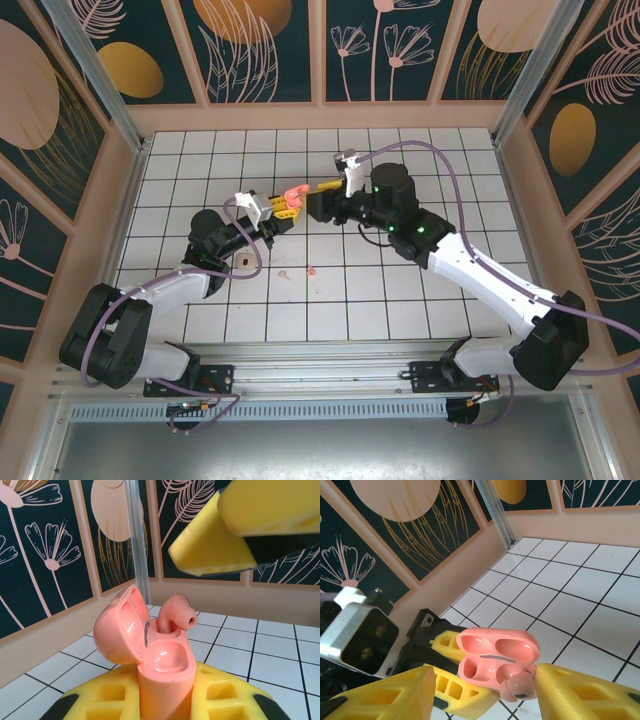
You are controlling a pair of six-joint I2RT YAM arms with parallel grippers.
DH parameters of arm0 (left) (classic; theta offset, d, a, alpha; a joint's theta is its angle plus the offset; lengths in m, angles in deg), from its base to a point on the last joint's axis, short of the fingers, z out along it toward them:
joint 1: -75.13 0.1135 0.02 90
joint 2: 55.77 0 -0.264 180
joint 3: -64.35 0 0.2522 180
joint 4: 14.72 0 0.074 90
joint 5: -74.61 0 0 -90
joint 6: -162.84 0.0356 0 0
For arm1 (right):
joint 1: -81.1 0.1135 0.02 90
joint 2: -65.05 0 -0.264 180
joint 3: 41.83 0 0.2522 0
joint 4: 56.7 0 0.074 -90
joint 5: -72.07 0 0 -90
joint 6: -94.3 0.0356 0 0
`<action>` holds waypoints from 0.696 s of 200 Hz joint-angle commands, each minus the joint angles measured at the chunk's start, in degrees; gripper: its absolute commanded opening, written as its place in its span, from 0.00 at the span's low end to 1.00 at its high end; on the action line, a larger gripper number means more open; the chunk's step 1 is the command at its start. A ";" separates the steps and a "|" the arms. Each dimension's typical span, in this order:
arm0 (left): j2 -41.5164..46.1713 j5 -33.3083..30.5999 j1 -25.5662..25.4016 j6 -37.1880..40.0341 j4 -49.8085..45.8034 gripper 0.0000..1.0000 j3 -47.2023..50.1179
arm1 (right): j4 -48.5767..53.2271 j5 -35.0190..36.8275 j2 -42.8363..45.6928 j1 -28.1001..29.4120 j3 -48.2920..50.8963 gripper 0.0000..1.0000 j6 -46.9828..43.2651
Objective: Insert the wireless bluetooth earbuds into the charging case
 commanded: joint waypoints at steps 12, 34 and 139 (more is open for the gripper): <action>1.05 1.58 -0.35 0.85 2.10 0.01 -0.93 | 0.18 -3.83 1.48 -4.34 -1.32 0.47 7.51; 1.12 1.55 -0.40 0.84 2.09 0.01 -0.89 | 1.63 -6.93 0.61 -7.10 -1.32 0.40 12.93; 1.08 1.62 -0.40 0.82 2.09 0.01 -1.05 | 4.71 -17.63 -2.90 -9.24 0.18 0.16 23.26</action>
